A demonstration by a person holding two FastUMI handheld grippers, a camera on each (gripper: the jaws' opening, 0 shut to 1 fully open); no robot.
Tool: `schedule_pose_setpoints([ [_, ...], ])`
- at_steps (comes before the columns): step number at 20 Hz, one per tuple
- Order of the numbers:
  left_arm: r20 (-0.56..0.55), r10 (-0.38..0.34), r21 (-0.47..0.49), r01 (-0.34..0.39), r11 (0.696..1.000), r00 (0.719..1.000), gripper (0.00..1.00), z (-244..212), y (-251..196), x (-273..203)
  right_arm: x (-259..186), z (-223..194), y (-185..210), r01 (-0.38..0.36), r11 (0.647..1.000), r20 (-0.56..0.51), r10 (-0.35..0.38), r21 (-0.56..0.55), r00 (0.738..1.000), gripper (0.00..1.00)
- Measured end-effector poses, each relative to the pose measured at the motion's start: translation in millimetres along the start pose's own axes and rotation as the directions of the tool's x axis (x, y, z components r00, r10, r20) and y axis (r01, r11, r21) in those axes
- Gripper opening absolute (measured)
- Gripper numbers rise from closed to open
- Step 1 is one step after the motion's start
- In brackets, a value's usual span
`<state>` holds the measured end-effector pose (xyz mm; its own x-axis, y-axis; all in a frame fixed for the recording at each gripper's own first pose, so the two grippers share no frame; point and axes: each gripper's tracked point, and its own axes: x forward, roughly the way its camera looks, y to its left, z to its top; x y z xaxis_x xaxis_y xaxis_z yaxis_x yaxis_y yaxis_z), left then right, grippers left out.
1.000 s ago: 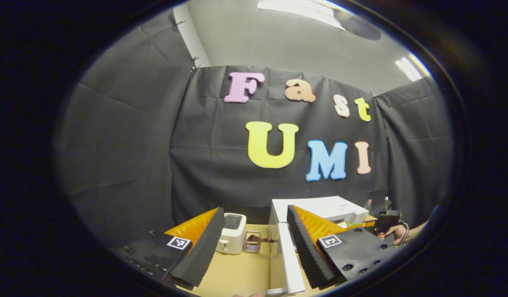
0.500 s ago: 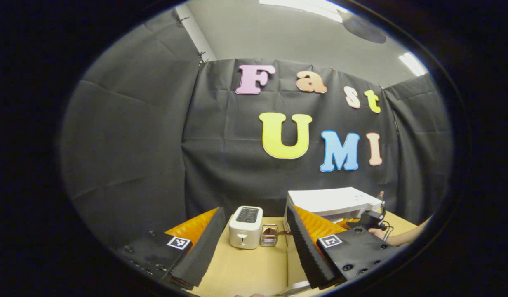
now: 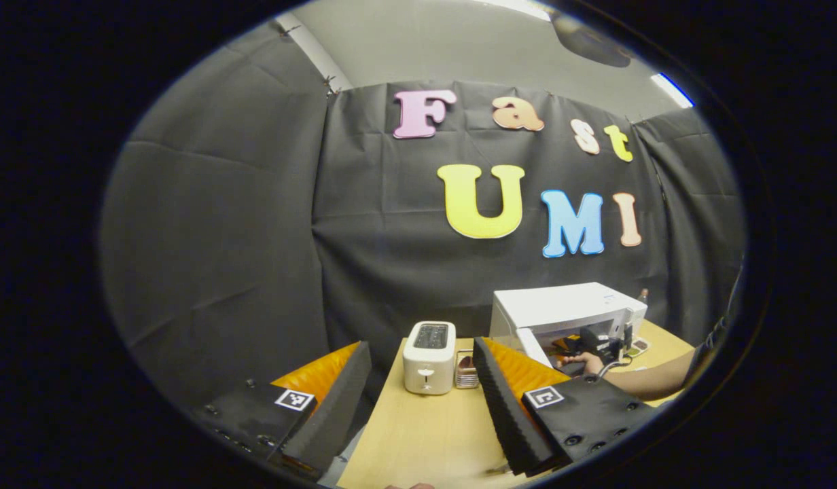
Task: Open the microwave oven with the left hand, put the food in, and close the microwave oven.
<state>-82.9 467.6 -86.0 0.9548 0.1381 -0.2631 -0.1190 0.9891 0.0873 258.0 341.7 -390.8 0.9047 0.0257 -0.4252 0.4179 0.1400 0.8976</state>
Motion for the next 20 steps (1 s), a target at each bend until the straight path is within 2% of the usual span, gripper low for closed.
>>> schedule_pose_setpoints([
  [2, 0.006, 0.0, 0.012, 0.0, 1.0, 1.0, 0.97, -1.7, 3.2, -1.2, 4.3, -0.2, -1.9, 0.008, 1.0, 0.015, -0.008, -0.015, 1.0, 0.25],
  [4, 0.004, -0.008, 0.011, 0.007, 1.0, 1.0, 0.97, 1.0, 5.6, 2.7, 3.0, -3.6, -8.2, 0.05, 0.998, 0.007, -0.05, -0.039, 0.999, 0.3],
  [5, 0.002, -0.02, 0.007, 0.02, 1.0, 1.0, 0.97, 1.5, 5.1, 4.6, 1.5, -6.0, -15.1, 0.086, 0.995, -0.012, -0.087, -0.055, 0.996, 0.41],
  [7, 0.007, -0.05, 0.003, 0.05, 0.999, 0.999, 0.96, 0.6, -4.4, 9.7, -5.5, -10.6, -20.6, 0.114, 0.99, -0.056, -0.118, -0.08, 0.991, 0.5],
  [8, 0.011, -0.067, 0.0, 0.067, 0.998, 0.998, 0.98, 0.3, -9.8, 14.1, -6.1, -10.1, -22.6, 0.128, 0.986, -0.066, -0.136, -0.11, 0.989, 0.46],
  [9, 0.015, -0.081, -0.004, 0.081, 0.997, 0.997, 0.96, 1.7, -14.6, 17.7, -11.7, -7.1, -23.9, 0.143, 0.979, -0.066, -0.154, -0.146, 0.986, 0.6],
  [10, 0.02, -0.095, -0.007, 0.095, 0.995, 0.995, 0.97, 2.7, -20.0, 20.6, -18.1, -3.4, -24.8, 0.155, 0.969, -0.066, -0.17, -0.192, 0.983, 0.62],
  [11, 0.026, -0.107, -0.009, 0.107, 0.994, 0.994, 0.97, 3.3, -25.5, 23.0, -25.9, 0.2, -24.6, 0.172, 0.955, -0.066, -0.193, -0.242, 0.979, 0.55],
  [12, 0.029, -0.117, -0.011, 0.117, 0.993, 0.993, 0.97, 3.5, -28.5, 24.4, -33.6, 3.9, -26.8, 0.186, 0.935, -0.062, -0.214, -0.303, 0.975, 0.7],
  [13, 0.035, -0.126, -0.014, 0.126, 0.992, 0.991, 0.98, 4.5, -32.6, 26.4, -42.1, 8.2, -28.1, 0.194, 0.912, -0.055, -0.228, -0.36, 0.972, 0.78],
  [14, 0.04, -0.134, -0.018, 0.135, 0.991, 0.99, 0.96, 4.2, -36.6, 29.5, -51.7, 12.7, -24.5, 0.184, 0.894, -0.048, -0.223, -0.408, 0.974, 0.78],
  [15, 0.043, -0.141, -0.023, 0.142, 0.99, 0.989, 0.96, 5.1, -40.9, 30.7, -61.2, 17.6, -23.9, 0.181, 0.87, -0.038, -0.223, -0.459, 0.974, 0.68],
  [16, 0.049, -0.148, -0.027, 0.15, 0.988, 0.988, 0.96, 5.1, -46.5, 33.2, -70.8, 20.9, -23.9, 0.174, 0.847, -0.037, -0.222, -0.502, 0.974, 0.78],
  [18, 0.059, -0.16, -0.035, 0.162, 0.986, 0.985, 0.97, 7.0, -54.5, 34.9, -95.0, 21.3, -24.1, 0.152, 0.803, -0.06, -0.227, -0.576, 0.972, 0.78],
  [20, 0.065, -0.168, -0.039, 0.171, 0.984, 0.984, 0.97, 6.7, -63.9, 37.1, -119.3, 28.8, -22.6, 0.143, 0.737, -0.051, -0.233, -0.66, 0.971, 0.78],
])
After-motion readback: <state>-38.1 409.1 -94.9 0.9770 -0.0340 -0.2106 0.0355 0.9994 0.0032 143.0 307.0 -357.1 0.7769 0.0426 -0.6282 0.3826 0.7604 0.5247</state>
